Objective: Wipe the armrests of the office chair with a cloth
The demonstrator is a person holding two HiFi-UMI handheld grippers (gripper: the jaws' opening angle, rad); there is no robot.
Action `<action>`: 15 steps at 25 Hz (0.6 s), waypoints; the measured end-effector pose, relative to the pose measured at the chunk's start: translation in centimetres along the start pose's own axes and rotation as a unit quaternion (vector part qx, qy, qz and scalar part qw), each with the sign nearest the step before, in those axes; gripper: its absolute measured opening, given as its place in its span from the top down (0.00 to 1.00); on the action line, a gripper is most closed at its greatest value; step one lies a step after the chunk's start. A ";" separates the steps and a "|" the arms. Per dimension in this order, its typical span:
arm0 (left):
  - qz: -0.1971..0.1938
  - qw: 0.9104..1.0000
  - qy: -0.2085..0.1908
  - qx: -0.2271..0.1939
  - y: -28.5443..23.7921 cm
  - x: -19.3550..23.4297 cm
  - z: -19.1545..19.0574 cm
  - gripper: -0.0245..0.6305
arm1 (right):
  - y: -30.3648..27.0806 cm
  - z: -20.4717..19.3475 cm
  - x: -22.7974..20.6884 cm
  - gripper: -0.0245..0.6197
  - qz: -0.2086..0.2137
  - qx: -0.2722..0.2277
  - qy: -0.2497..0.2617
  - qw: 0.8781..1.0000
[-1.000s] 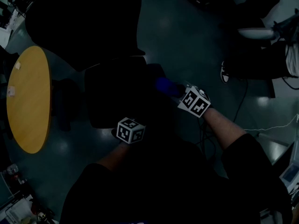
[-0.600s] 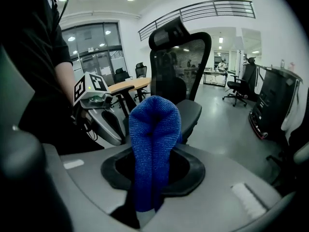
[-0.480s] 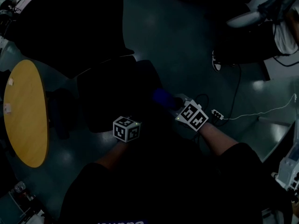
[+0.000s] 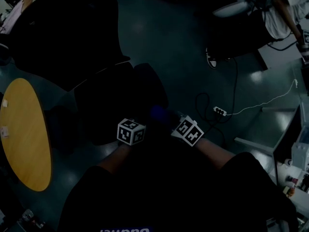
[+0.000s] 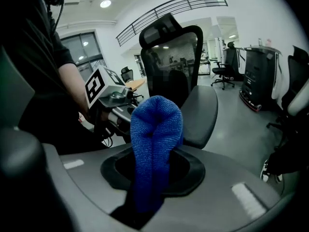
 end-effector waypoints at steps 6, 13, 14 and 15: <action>-0.037 0.998 -0.046 -0.002 3.1 -0.8 -0.5 0.94 | 0.6 0.3 2.7 0.79 -0.029 -0.011 -0.006 1.000; -0.063 0.989 -0.131 0.003 11.2 -1.6 -3.0 0.94 | -0.3 -0.3 7.4 0.79 -0.082 -0.032 -0.052 0.995; -0.062 0.990 -0.128 -0.003 12.4 -1.4 -3.6 0.94 | -0.6 -0.4 8.1 0.79 -0.088 -0.033 -0.064 0.994; -0.059 0.991 -0.124 -0.011 13.6 -1.1 -4.1 0.94 | -1.0 -0.3 8.8 0.79 -0.092 -0.034 -0.075 0.992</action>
Point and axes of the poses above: the fingertips, and each gripper's own axes: y backward along the fingers, x to its left, z out of its top, the point moved 10 cm from there along y, backward along the fingers, and after that the axes turned 8 degrees about -x, right-handed, at the moved point
